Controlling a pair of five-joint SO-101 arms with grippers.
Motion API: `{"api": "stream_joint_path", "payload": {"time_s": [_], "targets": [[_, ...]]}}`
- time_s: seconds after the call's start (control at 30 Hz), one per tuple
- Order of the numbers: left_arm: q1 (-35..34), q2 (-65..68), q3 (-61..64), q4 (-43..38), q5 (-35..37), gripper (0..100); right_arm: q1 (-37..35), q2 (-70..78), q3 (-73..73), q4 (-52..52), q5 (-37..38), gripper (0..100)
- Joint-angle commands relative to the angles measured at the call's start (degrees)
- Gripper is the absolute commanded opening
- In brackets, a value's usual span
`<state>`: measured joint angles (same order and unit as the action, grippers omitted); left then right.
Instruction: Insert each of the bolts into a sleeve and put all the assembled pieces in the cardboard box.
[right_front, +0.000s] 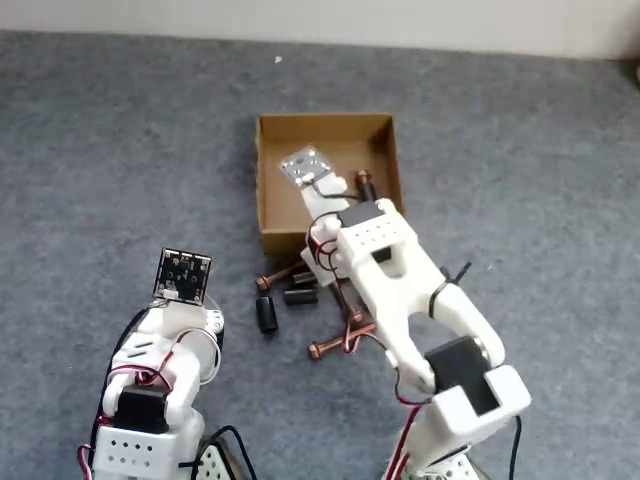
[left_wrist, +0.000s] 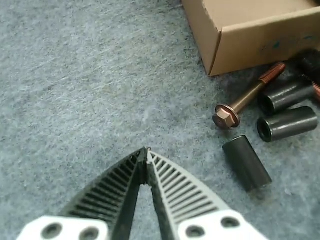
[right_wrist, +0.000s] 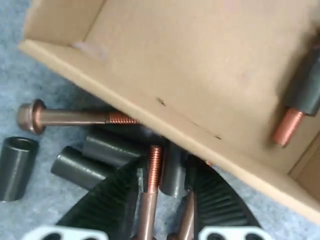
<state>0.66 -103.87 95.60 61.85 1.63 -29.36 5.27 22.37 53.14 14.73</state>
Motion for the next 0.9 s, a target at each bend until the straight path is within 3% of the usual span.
{"api": "stream_joint_path", "payload": {"time_s": [0.0, 0.47, 0.63, 0.87], "targets": [[-0.2, -0.2, 0.0, -1.4, -0.4, 1, 1.6, 3.0, -3.0, -1.2, 0.9, 10.9], [-0.3, -0.2, 0.1, -1.4, -0.4, 1, 5.7, 6.5, -2.6, -0.8, 1.1, 4.6], [-0.2, -0.2, 0.1, -1.4, -0.4, 1, 5.4, 6.2, -3.0, 4.0, 4.0, 1.5], [-0.3, -0.2, 0.1, -1.4, -0.4, 1, 5.5, -5.7, -2.5, 9.5, 3.9, 0.7]]}}
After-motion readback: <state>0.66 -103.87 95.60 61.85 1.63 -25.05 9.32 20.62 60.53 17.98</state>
